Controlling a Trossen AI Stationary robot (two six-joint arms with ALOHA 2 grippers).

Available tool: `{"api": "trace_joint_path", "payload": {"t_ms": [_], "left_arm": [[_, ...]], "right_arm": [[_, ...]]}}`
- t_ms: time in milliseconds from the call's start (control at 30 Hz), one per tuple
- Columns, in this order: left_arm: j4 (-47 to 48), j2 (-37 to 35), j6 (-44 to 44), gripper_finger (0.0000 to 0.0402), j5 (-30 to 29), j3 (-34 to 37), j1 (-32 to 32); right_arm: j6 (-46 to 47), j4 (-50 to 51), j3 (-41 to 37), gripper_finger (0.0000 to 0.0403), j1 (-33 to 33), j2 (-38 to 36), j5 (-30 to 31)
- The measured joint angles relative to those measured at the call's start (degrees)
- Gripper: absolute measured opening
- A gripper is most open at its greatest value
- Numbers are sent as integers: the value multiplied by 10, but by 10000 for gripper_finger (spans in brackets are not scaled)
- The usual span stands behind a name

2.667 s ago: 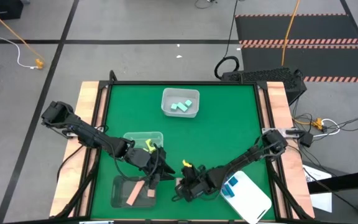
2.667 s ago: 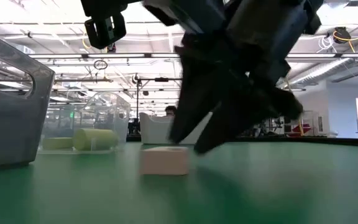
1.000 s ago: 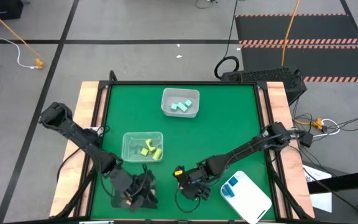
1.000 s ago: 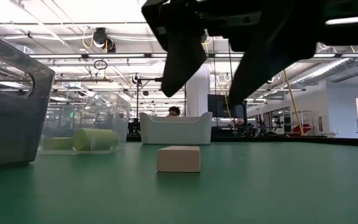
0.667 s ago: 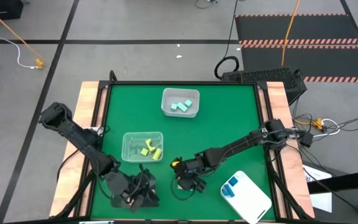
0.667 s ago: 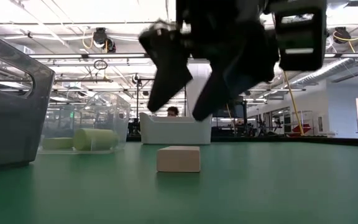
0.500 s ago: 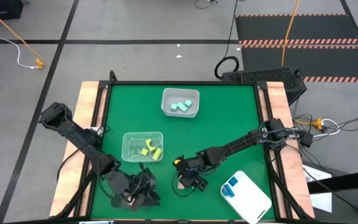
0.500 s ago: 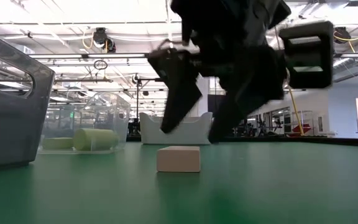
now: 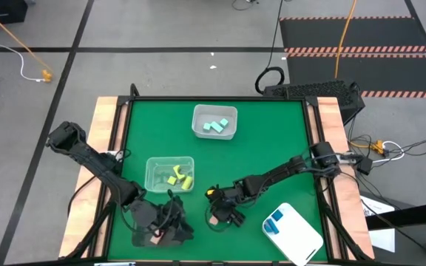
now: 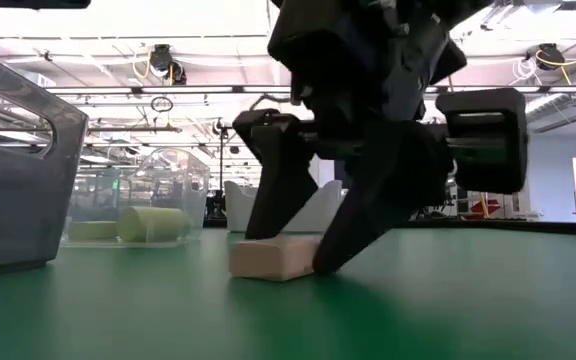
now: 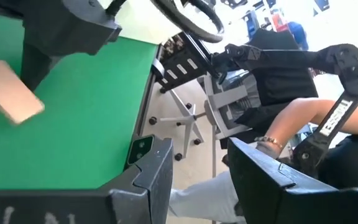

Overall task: Sort & place blocks by color
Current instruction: Put the light brown block into the top black bin

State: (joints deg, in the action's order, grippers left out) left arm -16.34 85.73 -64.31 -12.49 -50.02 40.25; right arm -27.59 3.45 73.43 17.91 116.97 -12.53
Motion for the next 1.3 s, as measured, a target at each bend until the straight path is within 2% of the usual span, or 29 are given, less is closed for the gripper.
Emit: {"api": "trace_joint_path", "payload": {"t_ms": [167, 333, 533, 633, 700, 1033, 1167, 1300], "left_arm": [[2, 0, 1, 152, 0, 0, -8], [2, 0, -5, 152, 0, 0, -9], [2, 0, -9, 152, -2, 0, -9], [3, 0, -9, 152, -23, 0, -9], [3, 0, -8, 152, -30, 0, -9], [15, 0, -7, 153, -37, 0, -48], [24, 0, -18, 160, -39, 0, -77], [44, 0, -39, 168, -41, 0, -113]], "right_arm": [[18, -7, 2, 226, -1, 33, -13], [102, -4, 2, 220, -3, 43, -6], [265, 13, 1, 158, -2, 39, 11], [296, 34, 1, 113, -2, 31, 6], [298, 52, 1, 109, -2, 25, 10], [375, 178, -5, 109, -19, -76, 106], [393, 206, -3, 109, -23, -145, 162], [422, 202, -3, 109, -19, -193, 188]]}}
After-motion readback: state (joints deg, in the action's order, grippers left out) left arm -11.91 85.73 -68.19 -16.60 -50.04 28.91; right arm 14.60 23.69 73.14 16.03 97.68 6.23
